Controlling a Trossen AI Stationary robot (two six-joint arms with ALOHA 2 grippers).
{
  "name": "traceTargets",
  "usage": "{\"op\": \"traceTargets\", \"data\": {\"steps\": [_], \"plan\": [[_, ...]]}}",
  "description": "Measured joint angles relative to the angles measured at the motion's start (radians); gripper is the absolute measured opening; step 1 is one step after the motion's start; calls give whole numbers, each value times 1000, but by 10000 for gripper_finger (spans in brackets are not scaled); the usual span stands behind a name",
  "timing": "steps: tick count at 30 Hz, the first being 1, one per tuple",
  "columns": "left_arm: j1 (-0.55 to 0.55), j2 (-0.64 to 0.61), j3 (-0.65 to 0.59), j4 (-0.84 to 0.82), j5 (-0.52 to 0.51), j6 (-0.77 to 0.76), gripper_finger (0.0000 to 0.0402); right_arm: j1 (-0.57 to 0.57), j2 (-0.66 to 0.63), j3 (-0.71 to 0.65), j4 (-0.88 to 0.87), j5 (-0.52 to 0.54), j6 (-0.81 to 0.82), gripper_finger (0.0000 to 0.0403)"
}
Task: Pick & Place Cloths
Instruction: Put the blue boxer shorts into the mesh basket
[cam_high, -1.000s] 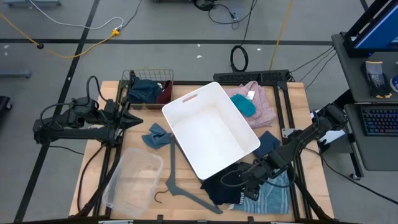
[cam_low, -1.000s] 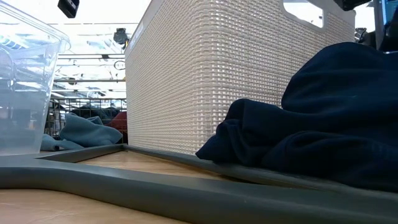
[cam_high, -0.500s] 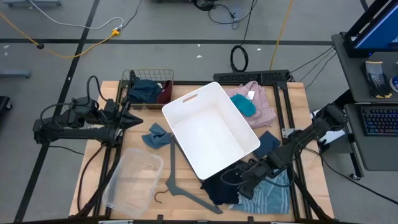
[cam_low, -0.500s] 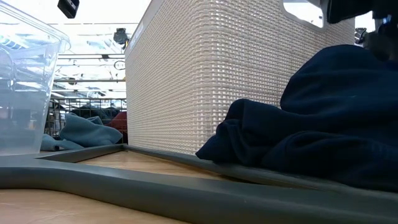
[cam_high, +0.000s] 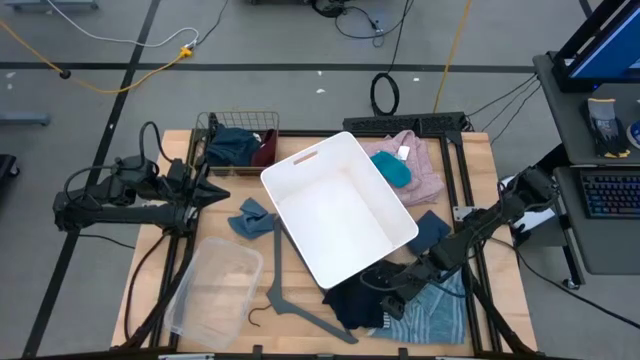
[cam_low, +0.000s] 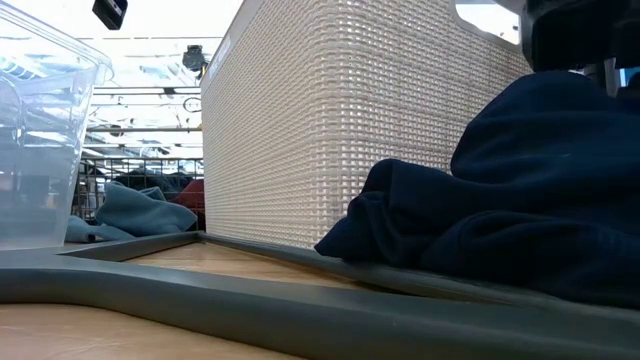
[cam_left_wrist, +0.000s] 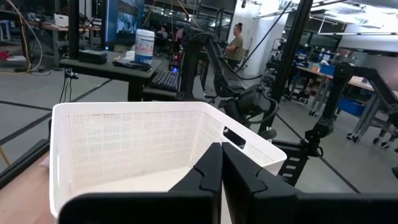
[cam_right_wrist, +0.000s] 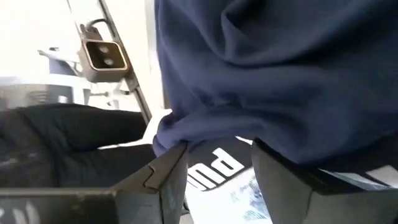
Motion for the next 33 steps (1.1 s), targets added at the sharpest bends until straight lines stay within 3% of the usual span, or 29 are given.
{"op": "traceTargets", "data": {"steps": [21, 33], "plan": [[0, 0, 0, 0, -10, 1, 2, 57, 0, -14, 73, -29, 91, 169], [0, 0, 0, 0, -10, -19, 2, 79, -2, -12, 103, 55, 76, 169]]}}
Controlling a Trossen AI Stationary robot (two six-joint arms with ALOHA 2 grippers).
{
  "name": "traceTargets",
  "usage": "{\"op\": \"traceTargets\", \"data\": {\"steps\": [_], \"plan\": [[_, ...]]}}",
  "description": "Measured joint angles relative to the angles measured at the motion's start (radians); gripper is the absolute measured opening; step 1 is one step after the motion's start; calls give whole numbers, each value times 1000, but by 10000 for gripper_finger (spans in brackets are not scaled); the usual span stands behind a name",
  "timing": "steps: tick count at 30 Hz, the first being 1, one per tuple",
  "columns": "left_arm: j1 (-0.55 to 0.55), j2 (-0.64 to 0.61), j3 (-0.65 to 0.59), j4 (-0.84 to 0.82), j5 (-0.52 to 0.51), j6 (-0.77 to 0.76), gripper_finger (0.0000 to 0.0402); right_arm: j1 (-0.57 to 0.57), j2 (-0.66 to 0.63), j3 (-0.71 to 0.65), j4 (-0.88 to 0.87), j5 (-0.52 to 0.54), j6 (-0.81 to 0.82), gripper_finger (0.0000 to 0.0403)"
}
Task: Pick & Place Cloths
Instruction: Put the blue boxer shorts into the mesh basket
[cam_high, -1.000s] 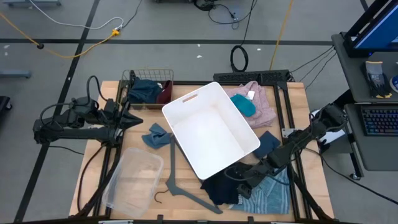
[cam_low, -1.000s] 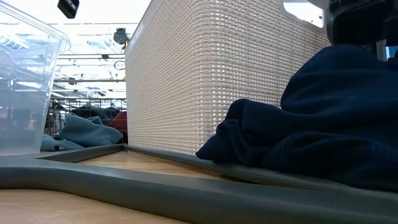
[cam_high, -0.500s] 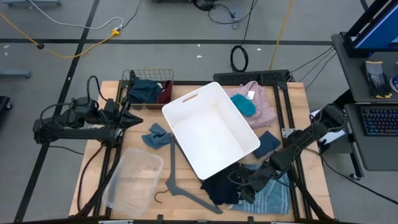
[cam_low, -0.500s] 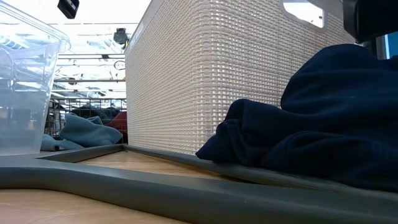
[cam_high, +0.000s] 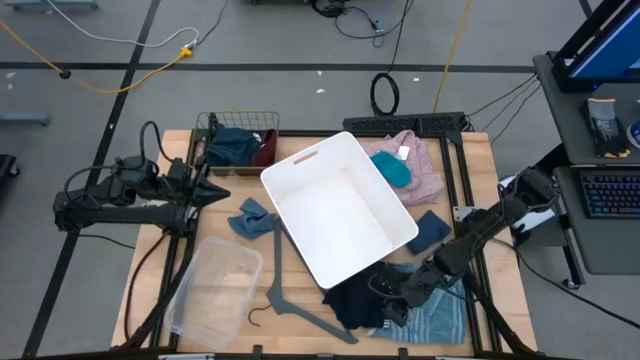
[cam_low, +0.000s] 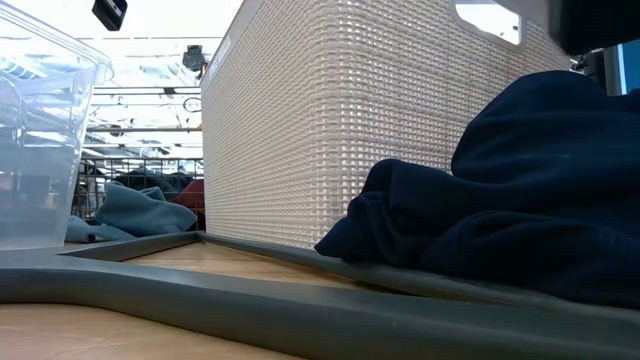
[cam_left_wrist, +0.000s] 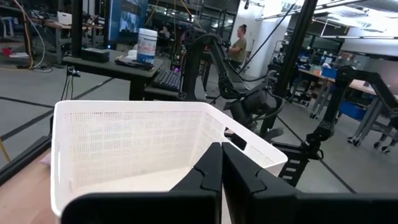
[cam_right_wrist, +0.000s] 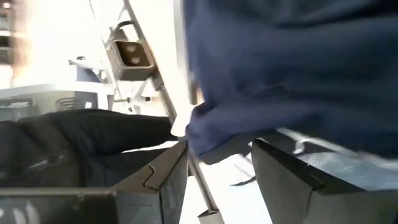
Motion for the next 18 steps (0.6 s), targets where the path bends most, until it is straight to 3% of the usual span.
{"op": "traceTargets", "data": {"steps": [5, 13, 18], "plan": [[0, 0, 0, 0, 0, 0, 13, 54, -17, 77, -92, 91, -2, 169], [0, 0, 0, 0, 1, 5, 3, 82, -15, 345, -599, 345, -76, 169], [0, 0, 0, 0, 1, -3, 13, 56, -14, 381, -674, 431, -170, 169]]}}
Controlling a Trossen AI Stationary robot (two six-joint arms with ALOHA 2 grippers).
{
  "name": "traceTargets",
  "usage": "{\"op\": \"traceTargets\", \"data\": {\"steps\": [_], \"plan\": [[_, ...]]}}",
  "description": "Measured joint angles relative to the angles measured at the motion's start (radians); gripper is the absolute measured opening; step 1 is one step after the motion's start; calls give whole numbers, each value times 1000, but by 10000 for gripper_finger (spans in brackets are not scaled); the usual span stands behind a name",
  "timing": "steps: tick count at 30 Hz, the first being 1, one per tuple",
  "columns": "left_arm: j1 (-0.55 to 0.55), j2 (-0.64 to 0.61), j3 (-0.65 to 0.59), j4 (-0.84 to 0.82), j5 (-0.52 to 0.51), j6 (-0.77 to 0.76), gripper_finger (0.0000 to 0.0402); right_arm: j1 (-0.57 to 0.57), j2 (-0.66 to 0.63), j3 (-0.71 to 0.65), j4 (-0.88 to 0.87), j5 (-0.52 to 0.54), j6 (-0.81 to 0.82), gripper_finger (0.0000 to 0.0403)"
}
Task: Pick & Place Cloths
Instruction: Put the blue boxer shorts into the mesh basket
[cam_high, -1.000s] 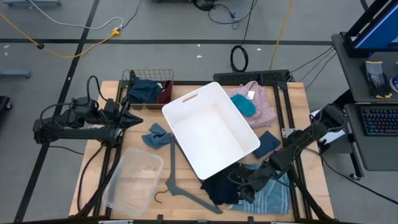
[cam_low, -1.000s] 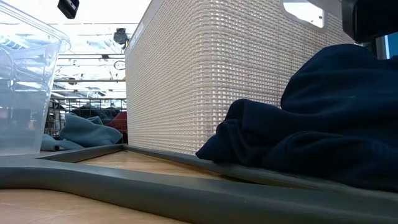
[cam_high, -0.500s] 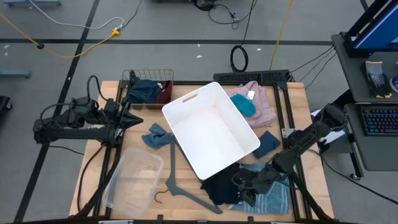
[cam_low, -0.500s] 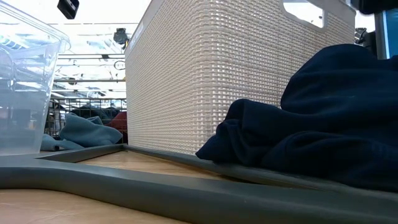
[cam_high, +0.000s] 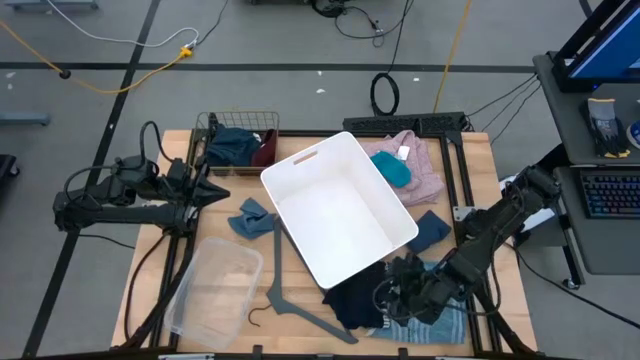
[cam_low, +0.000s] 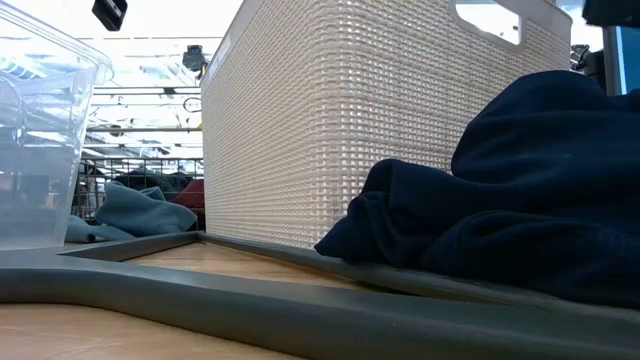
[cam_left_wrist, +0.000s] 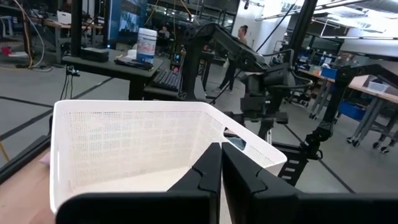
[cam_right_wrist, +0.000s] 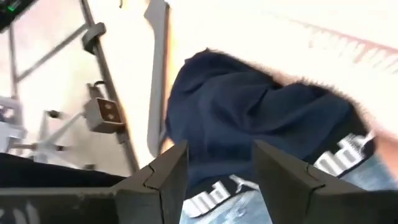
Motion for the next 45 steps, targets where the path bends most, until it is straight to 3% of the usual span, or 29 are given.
{"op": "traceTargets", "data": {"steps": [10, 19, 45], "plan": [[0, 0, 0, 0, -2, -2, 13, -22, 3, -1, -152, -39, -34, 169], [0, 0, 0, 0, -18, 0, 6, -48, 79, -2, -150, -69, -101, 169], [0, 0, 0, 0, -43, 3, 8, -55, 78, -2, -88, -104, -184, 169]]}}
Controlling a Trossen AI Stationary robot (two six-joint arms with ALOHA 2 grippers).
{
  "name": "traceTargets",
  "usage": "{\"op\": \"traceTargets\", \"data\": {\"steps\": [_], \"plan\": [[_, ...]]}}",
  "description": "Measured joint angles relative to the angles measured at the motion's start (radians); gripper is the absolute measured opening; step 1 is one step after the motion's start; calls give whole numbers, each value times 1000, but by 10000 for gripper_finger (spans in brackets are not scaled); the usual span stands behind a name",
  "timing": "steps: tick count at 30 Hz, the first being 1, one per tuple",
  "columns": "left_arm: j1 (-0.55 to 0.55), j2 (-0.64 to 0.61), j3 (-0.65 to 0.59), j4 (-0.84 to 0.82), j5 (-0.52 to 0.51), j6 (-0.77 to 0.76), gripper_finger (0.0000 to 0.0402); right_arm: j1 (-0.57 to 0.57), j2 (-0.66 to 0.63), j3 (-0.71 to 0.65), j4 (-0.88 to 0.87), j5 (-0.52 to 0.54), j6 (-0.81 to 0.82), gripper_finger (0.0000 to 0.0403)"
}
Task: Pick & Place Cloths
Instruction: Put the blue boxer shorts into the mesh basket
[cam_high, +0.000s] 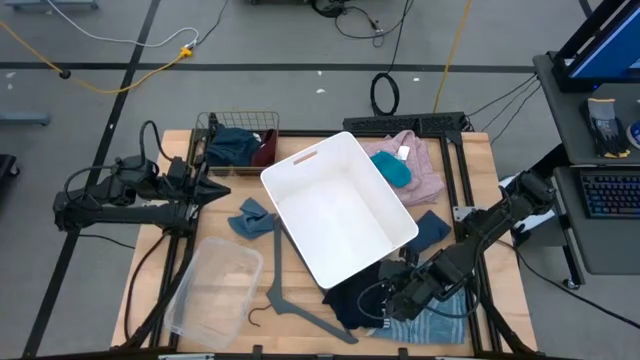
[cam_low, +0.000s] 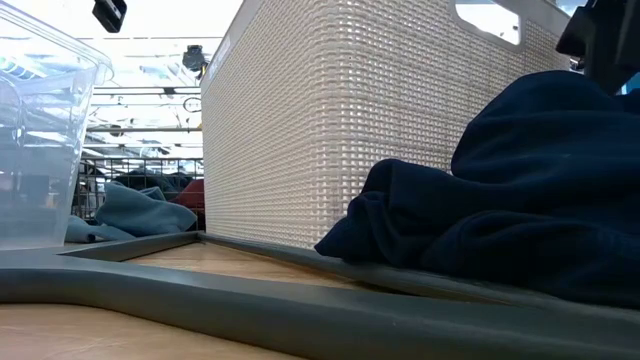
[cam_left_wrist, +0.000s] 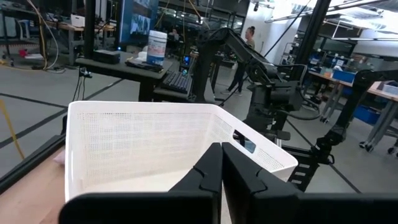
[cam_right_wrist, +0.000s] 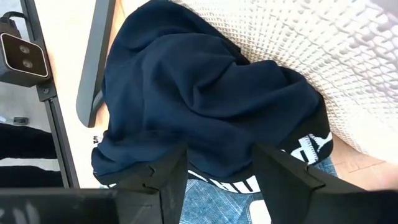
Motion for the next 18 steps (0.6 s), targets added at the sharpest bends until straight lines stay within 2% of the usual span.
{"op": "traceTargets", "data": {"steps": [6, 18], "plan": [[0, 0, 0, 0, 0, 0, 10, 0, -1, -18, 17, 4, -2, 169], [0, 0, 0, 0, 0, -5, 10, -6, -1, -162, 162, -9, 51, 169]]}}
